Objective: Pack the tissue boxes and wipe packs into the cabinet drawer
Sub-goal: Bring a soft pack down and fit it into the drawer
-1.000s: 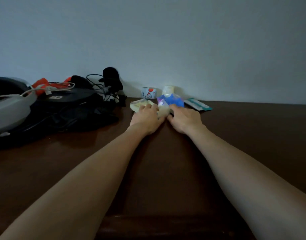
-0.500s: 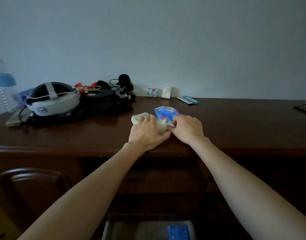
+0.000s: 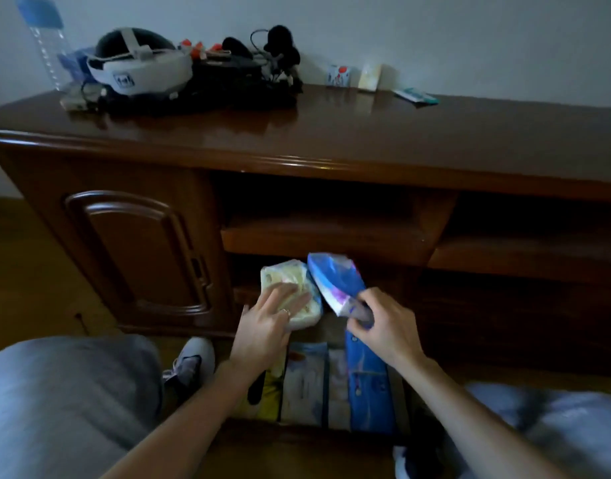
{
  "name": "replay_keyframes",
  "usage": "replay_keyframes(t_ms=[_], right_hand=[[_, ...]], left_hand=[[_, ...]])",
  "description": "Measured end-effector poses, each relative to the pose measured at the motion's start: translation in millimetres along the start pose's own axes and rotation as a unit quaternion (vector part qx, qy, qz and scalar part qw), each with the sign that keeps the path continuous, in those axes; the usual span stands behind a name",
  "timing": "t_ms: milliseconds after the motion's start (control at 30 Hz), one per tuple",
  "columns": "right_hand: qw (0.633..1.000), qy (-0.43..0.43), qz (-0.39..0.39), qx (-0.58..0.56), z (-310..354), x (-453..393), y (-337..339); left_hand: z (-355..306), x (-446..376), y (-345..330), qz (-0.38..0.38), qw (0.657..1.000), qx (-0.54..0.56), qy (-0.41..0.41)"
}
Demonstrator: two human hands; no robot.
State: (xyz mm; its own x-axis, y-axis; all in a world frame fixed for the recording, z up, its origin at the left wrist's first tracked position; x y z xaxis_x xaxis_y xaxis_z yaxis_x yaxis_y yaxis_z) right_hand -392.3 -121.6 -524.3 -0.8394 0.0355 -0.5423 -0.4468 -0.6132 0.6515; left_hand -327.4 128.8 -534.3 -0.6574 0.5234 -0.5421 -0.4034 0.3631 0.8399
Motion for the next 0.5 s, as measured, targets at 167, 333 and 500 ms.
replay_keyframes(t_ms=[167, 333, 500], right_hand=[[0.979, -0.105, 0.171, 0.025, -45.0, 63.5, -48.2], [0.957, -0.16, 0.237, -0.051, -49.6, 95.7, -94.4], [0.953, -0.197, 0.182, -0.141, -35.2, 94.4, -142.8]], left_hand=[[21.5, 60.2, -56.8, 0.112, 0.993, -0.021, 0.038], [25.9, 90.9, -80.0, 0.187, 0.977, 0.062, 0.08], [39.7, 99.7, -83.3, 0.209, 0.949, 0.117, 0.204]])
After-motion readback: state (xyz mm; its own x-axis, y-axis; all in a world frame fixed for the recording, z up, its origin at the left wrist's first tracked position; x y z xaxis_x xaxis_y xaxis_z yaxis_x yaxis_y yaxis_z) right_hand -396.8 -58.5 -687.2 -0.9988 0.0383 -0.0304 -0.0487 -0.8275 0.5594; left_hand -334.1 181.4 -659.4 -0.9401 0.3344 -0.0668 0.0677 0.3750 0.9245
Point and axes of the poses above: each hand's wrist, its own x-axis away from the middle knuckle, its own y-axis out of the back of the hand, z = x × y, the point moved 1 cm from there along -x, towards the middle knuckle, and after that the axes turned 15 degrees about -x, right-handed, at the moved point
